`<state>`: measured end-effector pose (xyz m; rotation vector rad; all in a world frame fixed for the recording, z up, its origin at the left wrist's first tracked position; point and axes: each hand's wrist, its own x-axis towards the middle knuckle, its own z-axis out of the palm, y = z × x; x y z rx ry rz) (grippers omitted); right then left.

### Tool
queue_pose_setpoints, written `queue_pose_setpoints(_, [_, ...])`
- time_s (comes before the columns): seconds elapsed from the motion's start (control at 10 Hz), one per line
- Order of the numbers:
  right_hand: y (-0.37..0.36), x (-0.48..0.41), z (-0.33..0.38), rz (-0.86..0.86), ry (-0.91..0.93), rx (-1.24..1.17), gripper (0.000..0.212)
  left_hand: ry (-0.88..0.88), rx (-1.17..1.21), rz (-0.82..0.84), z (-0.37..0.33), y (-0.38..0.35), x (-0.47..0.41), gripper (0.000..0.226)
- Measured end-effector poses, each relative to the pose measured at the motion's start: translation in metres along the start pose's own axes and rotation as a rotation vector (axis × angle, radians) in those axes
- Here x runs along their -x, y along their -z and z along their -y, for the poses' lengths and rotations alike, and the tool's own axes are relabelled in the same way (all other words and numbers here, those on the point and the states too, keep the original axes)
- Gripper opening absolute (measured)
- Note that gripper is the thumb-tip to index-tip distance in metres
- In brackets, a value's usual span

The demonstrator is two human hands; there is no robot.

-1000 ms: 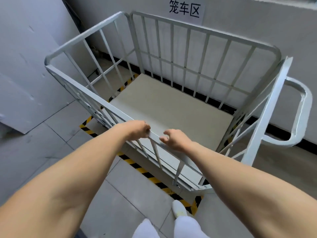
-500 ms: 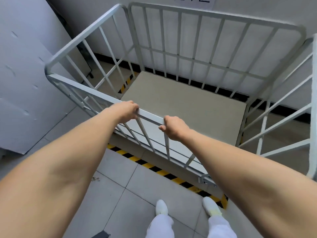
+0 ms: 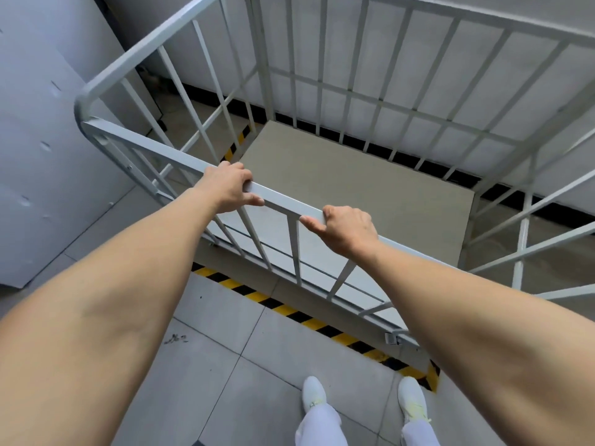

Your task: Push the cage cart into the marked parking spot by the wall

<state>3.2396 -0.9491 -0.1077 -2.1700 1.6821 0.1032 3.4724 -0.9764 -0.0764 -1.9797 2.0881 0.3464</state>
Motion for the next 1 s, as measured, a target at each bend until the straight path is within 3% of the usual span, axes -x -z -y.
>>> queue_pose_setpoints(0.4, [-0.006,0.021,0.002,0.031,0.015,0.011,0.059,0.008,0.025,0.01,-0.001,-0.009,0.018,0.06])
queue_pose_setpoints(0.5, [-0.005,0.016,0.002,0.063,0.02,-0.001,0.059,0.026,-0.008,0.041,-0.004,-0.006,0.018,0.061])
queue_pose_setpoints(0.6, [0.002,0.014,-0.004,0.191,0.027,-0.159,0.058,0.044,-0.075,0.101,-0.013,-0.003,0.021,0.056])
queue_pose_setpoints(0.7, [0.018,0.015,-0.025,0.229,0.044,-0.278,0.056,0.008,-0.115,0.131,-0.029,-0.003,0.03,0.063])
queue_pose_setpoints(1.0, [0.07,0.074,-0.149,0.203,-0.143,-0.171,0.044,-0.131,0.088,0.071,-0.149,0.024,0.048,0.056])
